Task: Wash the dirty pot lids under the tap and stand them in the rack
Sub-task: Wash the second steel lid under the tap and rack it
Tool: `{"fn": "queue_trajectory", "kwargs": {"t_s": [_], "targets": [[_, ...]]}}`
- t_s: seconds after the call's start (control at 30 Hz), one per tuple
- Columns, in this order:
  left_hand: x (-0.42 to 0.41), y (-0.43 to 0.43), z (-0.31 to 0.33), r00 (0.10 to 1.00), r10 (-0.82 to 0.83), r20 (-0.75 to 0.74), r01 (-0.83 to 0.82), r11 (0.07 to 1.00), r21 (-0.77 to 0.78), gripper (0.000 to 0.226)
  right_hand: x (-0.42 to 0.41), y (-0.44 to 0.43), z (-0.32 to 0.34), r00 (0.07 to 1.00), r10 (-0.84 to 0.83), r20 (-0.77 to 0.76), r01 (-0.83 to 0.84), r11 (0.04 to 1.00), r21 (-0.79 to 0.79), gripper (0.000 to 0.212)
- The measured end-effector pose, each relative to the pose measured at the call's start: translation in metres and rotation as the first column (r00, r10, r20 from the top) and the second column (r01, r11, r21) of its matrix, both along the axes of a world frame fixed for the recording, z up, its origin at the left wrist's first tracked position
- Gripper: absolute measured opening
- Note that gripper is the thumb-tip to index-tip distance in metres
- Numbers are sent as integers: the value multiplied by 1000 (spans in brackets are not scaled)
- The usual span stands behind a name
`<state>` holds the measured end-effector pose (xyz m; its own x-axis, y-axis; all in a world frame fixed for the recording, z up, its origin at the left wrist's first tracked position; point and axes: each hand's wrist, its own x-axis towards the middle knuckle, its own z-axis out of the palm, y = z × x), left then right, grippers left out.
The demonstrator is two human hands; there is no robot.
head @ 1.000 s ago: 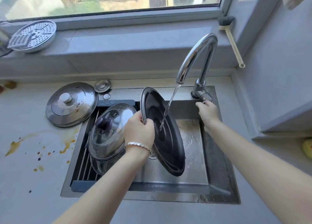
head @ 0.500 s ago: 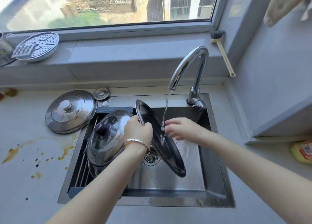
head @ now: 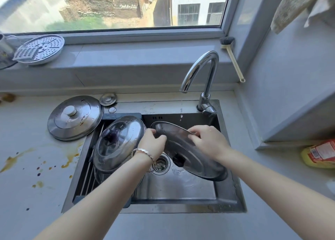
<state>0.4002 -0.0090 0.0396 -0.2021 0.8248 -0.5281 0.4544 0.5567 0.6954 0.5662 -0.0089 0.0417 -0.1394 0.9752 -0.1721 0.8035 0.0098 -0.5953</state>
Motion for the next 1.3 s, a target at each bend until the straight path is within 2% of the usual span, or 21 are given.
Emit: {"fn": "queue_trajectory", "kwargs": {"t_s": [0.17, 0.3, 0.37, 0.47, 0.53, 0.67, 0.77, 0.9, 1.0, 1.03, 1.17, 1.3], "targets": [[-22, -19, -7, 996, -70, -46, 71, 997, 17, 38, -4, -3, 9, 998, -55, -30, 56, 998, 33, 19], [-46, -26, -17, 999, -31, -36, 33, 998, 55, 27, -13, -5, 25, 997, -5, 75, 4, 1000, 5, 19], [-59, -28, -20, 1000, 13, -11, -12, 996, 88, 18, -24, -5, 48, 996, 47, 77, -50, 998, 42, 21], [-82, -33, -21, 998, 55, 2, -55, 988, 146, 18, -46, -2, 97, 996, 68, 50, -75, 983, 165, 19], [-100, -34, -21, 995, 100, 0, -99, 977, 189, 22, -61, 2, 131, 999, 43, -20, -37, 967, 251, 15], [-138, -32, -24, 980, 196, 47, -201, 952, 229, 25, -91, 24, 170, 953, 6, -303, 94, 944, 315, 13], [-164, -30, -27, 969, 237, 64, -245, 945, 218, 17, -117, 50, 150, 893, -99, -439, 200, 961, 191, 19], [-195, -35, -37, 941, 308, 137, -322, 942, 92, 18, -149, 65, 86, 784, -316, -535, 346, 937, -46, 22], [-220, -42, -58, 930, 327, 170, -328, 944, -22, 51, -167, 60, 40, 717, -429, -550, 395, 899, -187, 23], [-227, -44, -66, 929, 326, 174, -322, 945, -49, 55, -173, 57, 27, 709, -450, -544, 400, 891, -216, 25], [-238, -50, -80, 922, 318, 220, -292, 946, -143, 55, -197, 47, -10, 720, -465, -515, 401, 884, -239, 30], [-237, -51, -84, 870, 376, 318, -299, 916, -266, 50, -208, 36, -26, 745, -428, -512, 378, 903, -204, 28]]}}
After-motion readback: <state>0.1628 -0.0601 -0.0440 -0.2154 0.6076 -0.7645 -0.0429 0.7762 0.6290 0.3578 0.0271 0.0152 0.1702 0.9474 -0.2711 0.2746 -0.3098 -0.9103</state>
